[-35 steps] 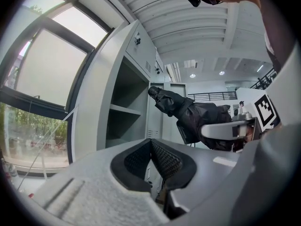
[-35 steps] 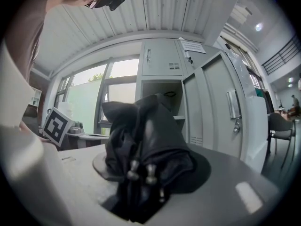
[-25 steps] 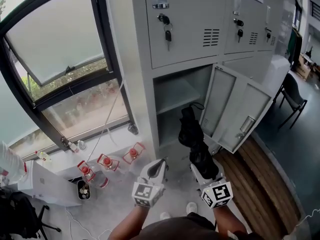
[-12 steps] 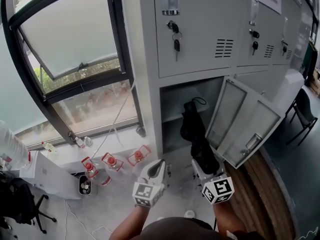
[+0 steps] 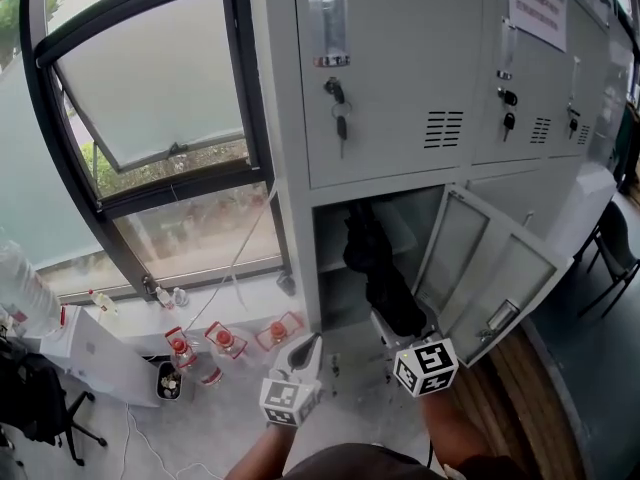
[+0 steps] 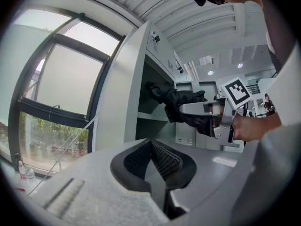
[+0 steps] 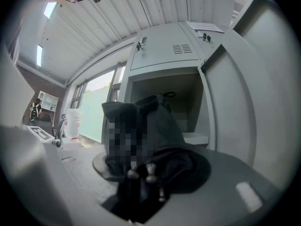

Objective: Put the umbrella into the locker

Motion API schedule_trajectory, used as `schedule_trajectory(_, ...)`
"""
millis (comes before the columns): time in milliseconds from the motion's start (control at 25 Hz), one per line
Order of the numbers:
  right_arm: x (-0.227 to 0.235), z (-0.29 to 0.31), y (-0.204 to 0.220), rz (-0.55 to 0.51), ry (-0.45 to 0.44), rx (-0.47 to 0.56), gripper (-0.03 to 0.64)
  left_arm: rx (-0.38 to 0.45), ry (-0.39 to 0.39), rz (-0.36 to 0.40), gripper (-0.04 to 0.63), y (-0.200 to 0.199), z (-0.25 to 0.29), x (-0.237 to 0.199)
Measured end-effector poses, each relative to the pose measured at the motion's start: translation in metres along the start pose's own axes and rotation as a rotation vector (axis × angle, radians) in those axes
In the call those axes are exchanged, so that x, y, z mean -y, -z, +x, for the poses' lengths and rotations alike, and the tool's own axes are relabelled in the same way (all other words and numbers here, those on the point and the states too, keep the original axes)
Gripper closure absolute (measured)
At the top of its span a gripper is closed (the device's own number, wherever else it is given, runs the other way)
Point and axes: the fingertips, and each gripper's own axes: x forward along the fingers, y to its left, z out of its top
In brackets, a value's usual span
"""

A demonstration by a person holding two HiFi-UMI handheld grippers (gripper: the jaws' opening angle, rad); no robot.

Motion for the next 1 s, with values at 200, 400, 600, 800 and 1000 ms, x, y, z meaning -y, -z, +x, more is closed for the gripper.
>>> schedule_trajectory(200,0.012,0.036,-0.018,-0.018,-0.001,-0.001,0.382,0.005,-0.029,-0.006,0.591,-0.003,0.006,-0.009)
schedule_trajectory(400,0.023,0.071,-0.028,-0.039,-0.001,-0.037,0.382,0.011,-0.04,0.003,0.591,-0.008,0.01,-0.012)
schedule_trajectory(600,0.034,0.103,-0.037,-0.056,0.009,-0.092,0.382,0.006,-0.042,0.005,0.591,-0.006,0.011,-0.011)
schedule_trajectory(800,0.041,0.133,-0.042,-0.043,0.008,-0.166,0.382,0.003,-0.053,0.005,0.591,-0.004,0.006,-0.01)
schedule_trajectory(1000,0.042,0.157,-0.044,-0.063,-0.004,-0.239,0.382,-0.002,-0.058,0.011,0.591,-0.003,0.002,-0.012)
